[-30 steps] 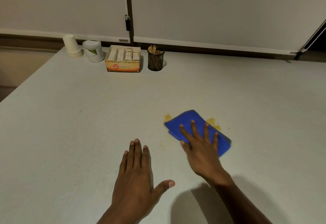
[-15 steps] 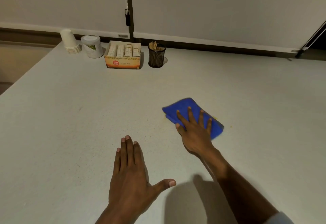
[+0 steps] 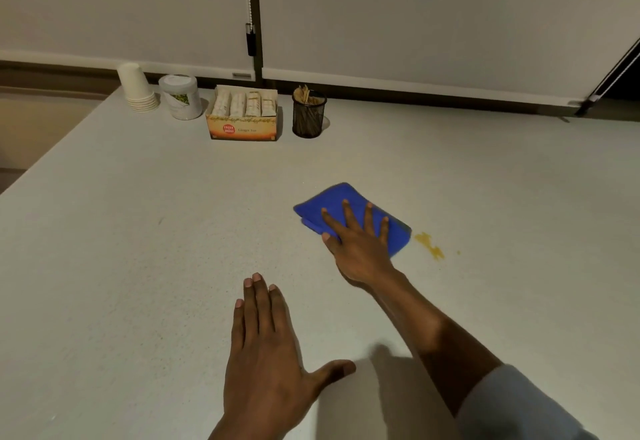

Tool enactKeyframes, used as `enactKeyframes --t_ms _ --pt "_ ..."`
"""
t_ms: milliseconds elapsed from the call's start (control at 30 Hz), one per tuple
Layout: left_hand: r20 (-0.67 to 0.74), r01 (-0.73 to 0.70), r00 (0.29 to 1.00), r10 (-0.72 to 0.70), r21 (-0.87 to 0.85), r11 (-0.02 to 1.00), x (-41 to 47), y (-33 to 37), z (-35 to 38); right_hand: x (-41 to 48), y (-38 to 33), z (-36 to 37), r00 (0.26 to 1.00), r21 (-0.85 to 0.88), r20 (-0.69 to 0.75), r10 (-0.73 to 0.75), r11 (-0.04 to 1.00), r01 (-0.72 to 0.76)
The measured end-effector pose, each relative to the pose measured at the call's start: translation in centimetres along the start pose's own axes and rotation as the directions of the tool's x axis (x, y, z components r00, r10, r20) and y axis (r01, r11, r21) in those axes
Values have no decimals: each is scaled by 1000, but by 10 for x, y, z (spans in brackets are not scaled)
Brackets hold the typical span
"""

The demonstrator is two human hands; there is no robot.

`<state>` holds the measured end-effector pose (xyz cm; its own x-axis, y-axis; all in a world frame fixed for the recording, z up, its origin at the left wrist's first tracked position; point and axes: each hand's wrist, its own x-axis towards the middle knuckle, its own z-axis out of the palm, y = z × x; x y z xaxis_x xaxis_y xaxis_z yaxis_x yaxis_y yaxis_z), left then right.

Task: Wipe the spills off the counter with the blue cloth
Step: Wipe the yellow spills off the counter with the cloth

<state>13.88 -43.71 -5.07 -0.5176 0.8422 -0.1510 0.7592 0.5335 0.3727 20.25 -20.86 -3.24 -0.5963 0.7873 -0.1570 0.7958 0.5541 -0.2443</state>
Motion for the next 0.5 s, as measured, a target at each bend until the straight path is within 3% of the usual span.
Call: enactKeyframes --t_ms 200,267,400,500 --pt "21 -2 1000 1 5 1000 1 -1 1 -45 -9 32 971 -10 -53 -233 972 233" --pt "30 -4 1000 4 6 1000 2 -2 1 -48 8 29 977 -26 -65 -201 980 199" --pt "35 -1 999 2 -3 1000 1 0 -2 -8 22 1 999 -16 -26 19 1000 -19" --pt "47 -2 999 1 23 1000 -1 1 -5 2 4 -1 1000 5 0 3 1000 -3"
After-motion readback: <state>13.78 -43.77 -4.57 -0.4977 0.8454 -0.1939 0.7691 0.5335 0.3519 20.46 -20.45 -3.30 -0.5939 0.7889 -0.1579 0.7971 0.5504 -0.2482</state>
